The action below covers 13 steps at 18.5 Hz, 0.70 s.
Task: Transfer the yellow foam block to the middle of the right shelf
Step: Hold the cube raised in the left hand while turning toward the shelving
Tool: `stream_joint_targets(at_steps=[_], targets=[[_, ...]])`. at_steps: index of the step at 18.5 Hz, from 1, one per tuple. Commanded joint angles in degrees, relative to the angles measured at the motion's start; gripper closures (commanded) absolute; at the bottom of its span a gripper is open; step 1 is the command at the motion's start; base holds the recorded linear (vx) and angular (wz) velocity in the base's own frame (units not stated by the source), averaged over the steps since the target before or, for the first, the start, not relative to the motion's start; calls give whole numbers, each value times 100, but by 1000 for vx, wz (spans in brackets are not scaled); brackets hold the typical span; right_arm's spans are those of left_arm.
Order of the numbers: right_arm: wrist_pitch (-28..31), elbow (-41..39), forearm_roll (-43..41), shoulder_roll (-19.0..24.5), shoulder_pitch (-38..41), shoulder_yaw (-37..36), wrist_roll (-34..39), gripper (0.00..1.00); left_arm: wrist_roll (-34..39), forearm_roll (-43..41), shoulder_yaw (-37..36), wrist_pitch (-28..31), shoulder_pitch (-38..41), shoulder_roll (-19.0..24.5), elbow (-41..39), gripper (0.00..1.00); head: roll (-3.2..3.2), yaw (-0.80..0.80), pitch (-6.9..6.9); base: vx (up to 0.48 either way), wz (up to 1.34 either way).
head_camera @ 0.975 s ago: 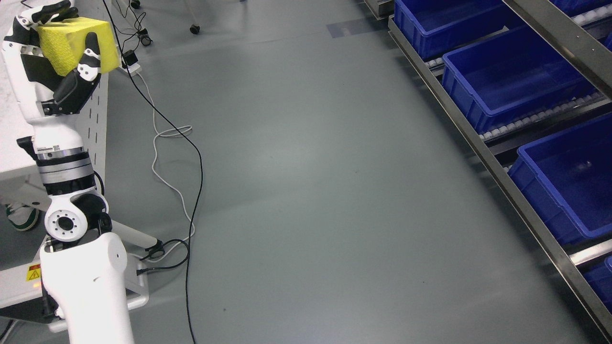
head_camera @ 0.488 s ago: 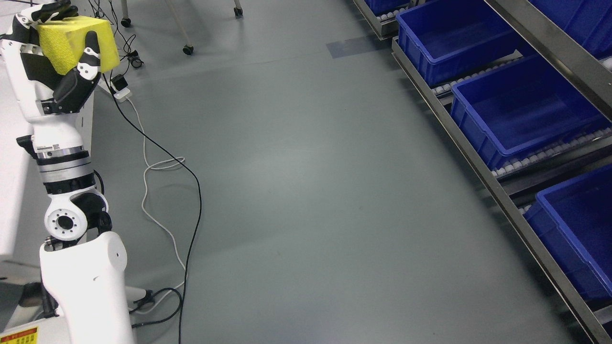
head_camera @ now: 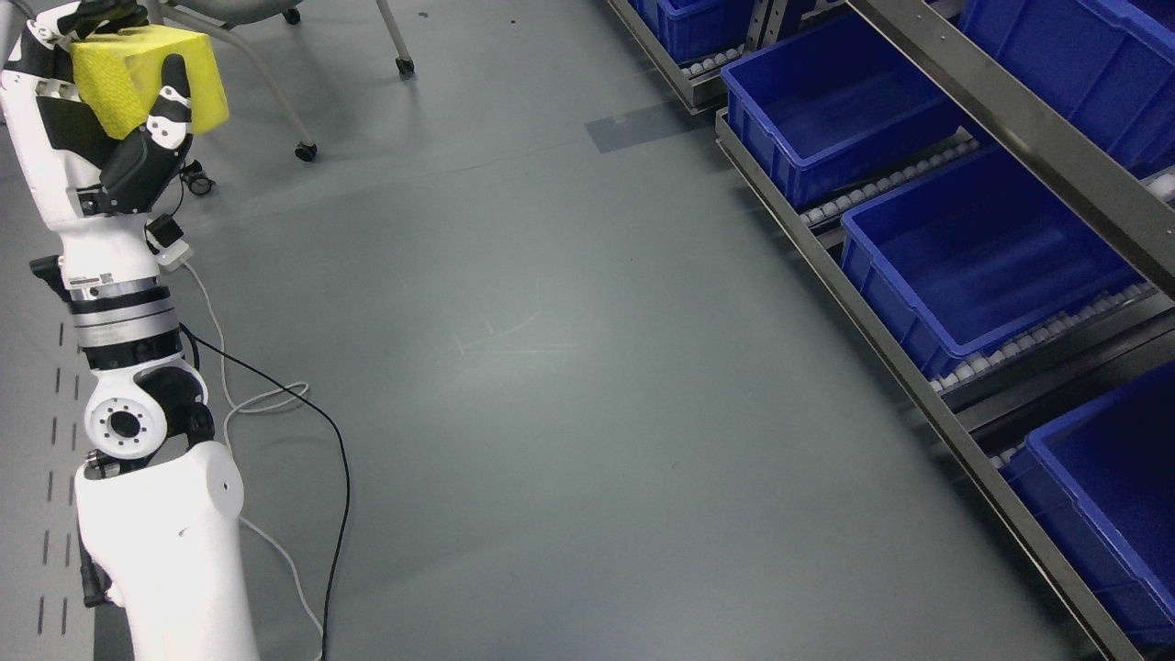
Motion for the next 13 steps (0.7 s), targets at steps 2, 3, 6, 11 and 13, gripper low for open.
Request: stream_joint_targets(at_steps=[2, 3, 6, 11, 13], targets=[[-3, -100, 0, -100, -17, 0, 4, 0, -2, 0, -5, 23, -62, 100, 1, 78, 0, 0, 0, 391, -171], [-3, -100, -9, -100, -9, 0, 4, 0, -2, 0, -22, 23, -62, 100, -8, 78, 0, 0, 0, 341, -157], [-3, -100, 0, -100, -9, 0, 4, 0, -11, 0, -75, 23, -80, 100, 1, 78, 0, 0, 0, 363, -137], [-3, -100, 0, -100, -18, 0, 4, 0, -20, -9, -137, 40, -150, 100, 1, 78, 0, 0, 0, 379, -75], [-3, -100, 0, -100, -9, 0, 4, 0, -20, -9, -172, 40, -150, 100, 1, 78, 0, 0, 0, 361, -13]])
